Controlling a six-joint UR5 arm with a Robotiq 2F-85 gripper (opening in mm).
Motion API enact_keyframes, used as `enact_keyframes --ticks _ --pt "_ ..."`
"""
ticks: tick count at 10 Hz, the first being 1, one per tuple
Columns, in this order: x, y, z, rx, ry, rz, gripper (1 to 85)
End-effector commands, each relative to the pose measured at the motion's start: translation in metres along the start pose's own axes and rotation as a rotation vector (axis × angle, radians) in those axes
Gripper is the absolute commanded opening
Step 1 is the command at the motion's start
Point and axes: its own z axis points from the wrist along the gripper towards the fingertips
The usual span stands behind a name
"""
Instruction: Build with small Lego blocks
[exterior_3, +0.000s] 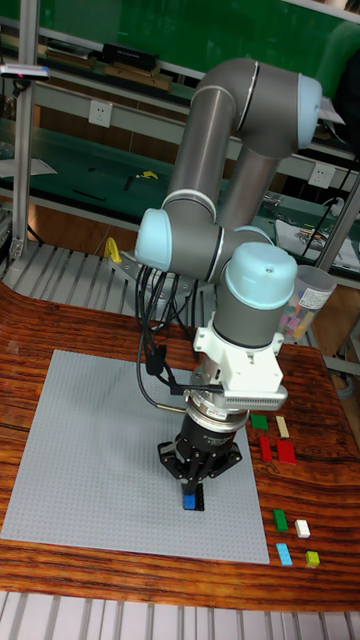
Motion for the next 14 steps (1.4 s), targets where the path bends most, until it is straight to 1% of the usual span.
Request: enact_keyframes --ticks 1,3,4,6,8,10,13,14 --pt "0.005 -0.001 -0.012 -0.013 0.007 0.006 1.3" --pt "0.005 -0.001 -0.012 -0.012 0.01 0.013 1.3" --pt "0.004 0.0 -0.015 -0.013 0.01 0.013 1.3" --pt "0.007 -0.001 -0.025 0.004 0.035 0.029 1.3" --pt "0.007 -0.005 -0.029 -0.007 0.033 0.02 1.3" --pt "0.006 -0.004 -0.029 -0.011 0.03 0.031 1.3" --pt "0.007 -0.007 -0.029 0.001 0.034 0.026 1.3" --pt "0.007 -0.011 -0.029 0.018 0.033 0.005 1.3"
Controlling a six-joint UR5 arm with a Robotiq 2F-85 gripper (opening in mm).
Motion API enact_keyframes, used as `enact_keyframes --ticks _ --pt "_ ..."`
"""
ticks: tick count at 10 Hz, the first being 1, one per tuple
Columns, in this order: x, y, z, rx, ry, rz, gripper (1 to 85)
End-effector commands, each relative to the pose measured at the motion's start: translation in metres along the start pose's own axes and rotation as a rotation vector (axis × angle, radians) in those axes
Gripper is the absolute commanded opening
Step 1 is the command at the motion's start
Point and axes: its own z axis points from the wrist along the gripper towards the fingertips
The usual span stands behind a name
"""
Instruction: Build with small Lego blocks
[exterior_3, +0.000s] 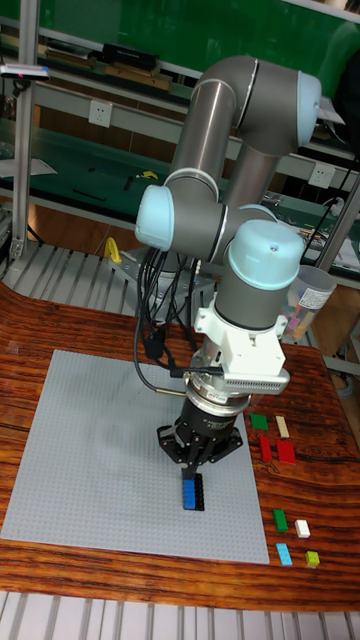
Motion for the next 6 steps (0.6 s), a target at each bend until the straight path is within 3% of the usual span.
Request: enact_keyframes --ticks 1,3,6 --pt "-0.002 -0.004 -0.002 0.01 -0.007 -0.022 1.3" --pt "-0.002 0.002 -0.002 -0.013 -0.007 -0.016 1.3" --pt "-0.008 0.007 0.007 0.006 -0.02 0.006 1.3"
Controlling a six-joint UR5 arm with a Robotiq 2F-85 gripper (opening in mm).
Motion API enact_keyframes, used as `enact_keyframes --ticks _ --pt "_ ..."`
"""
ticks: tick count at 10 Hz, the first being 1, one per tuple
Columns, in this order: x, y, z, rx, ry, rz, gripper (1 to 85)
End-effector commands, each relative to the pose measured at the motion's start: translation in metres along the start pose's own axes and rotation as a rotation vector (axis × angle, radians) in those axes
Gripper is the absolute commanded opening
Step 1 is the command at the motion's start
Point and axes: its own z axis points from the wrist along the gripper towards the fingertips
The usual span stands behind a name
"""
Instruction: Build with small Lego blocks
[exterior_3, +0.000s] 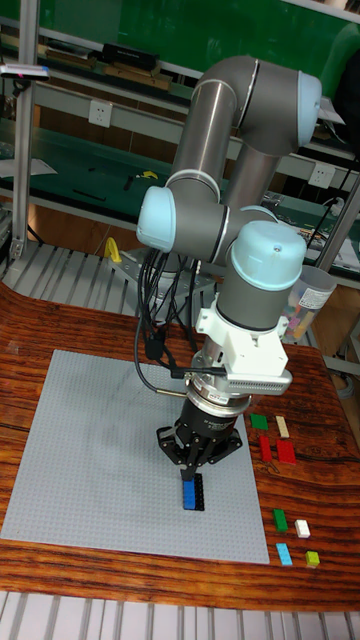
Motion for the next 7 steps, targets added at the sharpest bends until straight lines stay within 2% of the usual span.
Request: enact_keyframes --ticks 1,7 --pt "-0.0067 0.0077 0.0085 0.001 -0.013 0.018 1.3" --pt "-0.0077 0.0109 0.0127 -0.003 -0.011 0.023 1.3"
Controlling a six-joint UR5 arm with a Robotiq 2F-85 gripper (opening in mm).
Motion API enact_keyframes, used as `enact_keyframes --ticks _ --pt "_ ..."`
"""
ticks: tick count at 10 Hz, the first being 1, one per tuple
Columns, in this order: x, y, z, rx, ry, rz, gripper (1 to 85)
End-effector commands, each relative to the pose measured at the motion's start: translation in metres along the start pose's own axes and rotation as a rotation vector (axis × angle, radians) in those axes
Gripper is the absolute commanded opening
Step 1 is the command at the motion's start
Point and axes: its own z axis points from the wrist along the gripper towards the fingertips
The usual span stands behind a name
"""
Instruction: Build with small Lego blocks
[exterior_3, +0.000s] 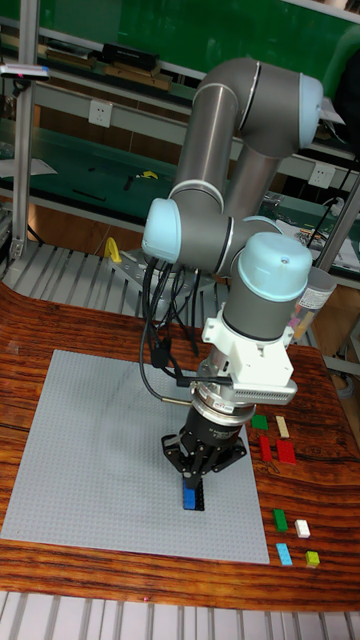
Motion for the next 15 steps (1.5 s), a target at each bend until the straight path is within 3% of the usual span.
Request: enact_keyframes --ticks 1,8,15 --pt "-0.002 0.004 0.002 -0.011 -0.003 0.011 1.3" --pt "-0.003 0.006 0.015 -0.015 -0.024 0.001 1.3" --pt "-0.002 0.005 0.011 -0.006 -0.024 -0.001 1.3"
